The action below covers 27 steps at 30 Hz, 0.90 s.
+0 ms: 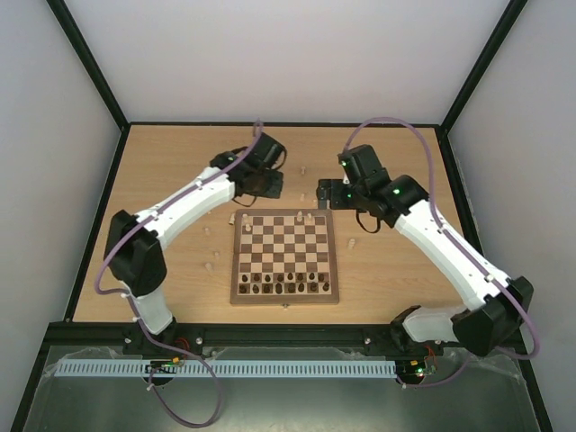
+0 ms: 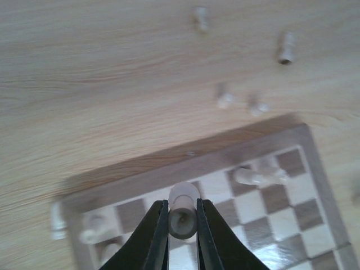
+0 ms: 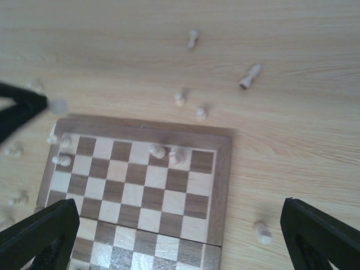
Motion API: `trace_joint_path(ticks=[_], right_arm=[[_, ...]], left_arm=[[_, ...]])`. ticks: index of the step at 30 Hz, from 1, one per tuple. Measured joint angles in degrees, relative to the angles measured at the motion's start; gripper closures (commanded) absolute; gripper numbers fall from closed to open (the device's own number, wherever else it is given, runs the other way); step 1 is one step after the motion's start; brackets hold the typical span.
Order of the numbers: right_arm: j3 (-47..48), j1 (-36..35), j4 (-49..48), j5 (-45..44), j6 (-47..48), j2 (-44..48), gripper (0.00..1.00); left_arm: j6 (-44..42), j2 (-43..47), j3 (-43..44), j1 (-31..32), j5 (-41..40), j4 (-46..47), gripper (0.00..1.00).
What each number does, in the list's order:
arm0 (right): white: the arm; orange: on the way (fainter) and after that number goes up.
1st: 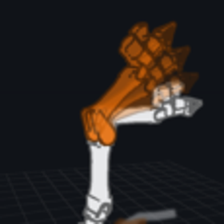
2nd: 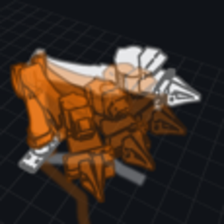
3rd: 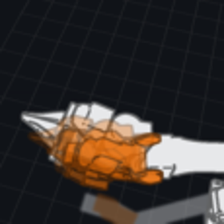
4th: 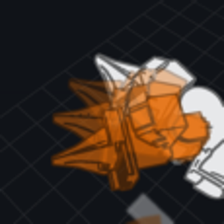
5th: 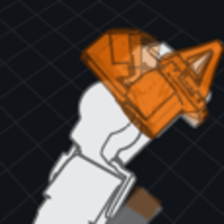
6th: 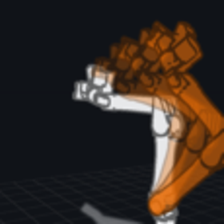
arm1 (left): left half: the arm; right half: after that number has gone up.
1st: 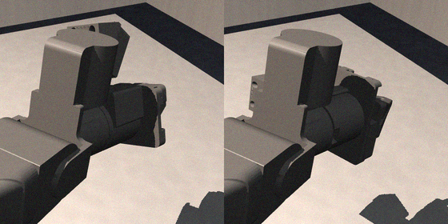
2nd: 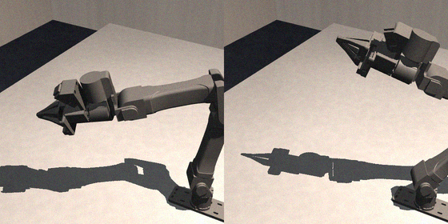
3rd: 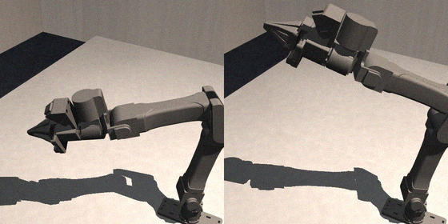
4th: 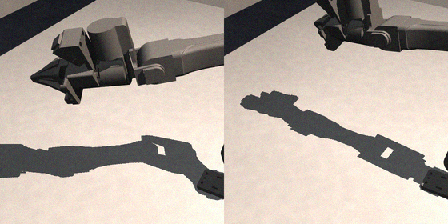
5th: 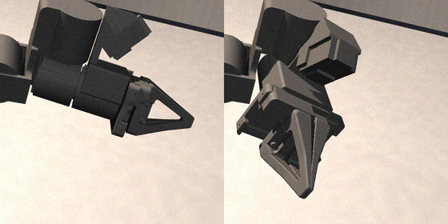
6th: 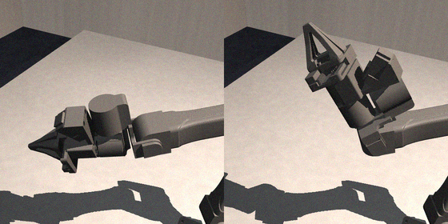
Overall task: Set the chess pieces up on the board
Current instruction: Place the chess piece on the chessboard.
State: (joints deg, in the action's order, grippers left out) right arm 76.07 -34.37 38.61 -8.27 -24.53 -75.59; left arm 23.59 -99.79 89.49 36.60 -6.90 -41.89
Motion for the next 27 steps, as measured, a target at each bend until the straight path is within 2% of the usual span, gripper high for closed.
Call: trace_joint_path(ticks=[4,14,19,27], right_arm=[[0.0,1.18,0.48,-3.43,-1.51,4.48,0.02],[0.26,1.75,1.64,-9.79,-3.19,12.83,0.02],[0.26,1.86,3.28,-10.54,-3.15,12.85,0.02],[0.02,2.03,3.45,-10.05,-3.13,12.83,0.01]], left_arm=[[0.02,-5.22,5.22,5.66,1.57,-0.11,0.95],[-0.37,-17.9,20.65,14.16,5.25,-2.01,0.94],[-1.16,-24.0,26.1,15.65,5.86,-3.21,0.94],[-1.66,-28.59,27.56,15.72,4.5,-5.49,0.94]])
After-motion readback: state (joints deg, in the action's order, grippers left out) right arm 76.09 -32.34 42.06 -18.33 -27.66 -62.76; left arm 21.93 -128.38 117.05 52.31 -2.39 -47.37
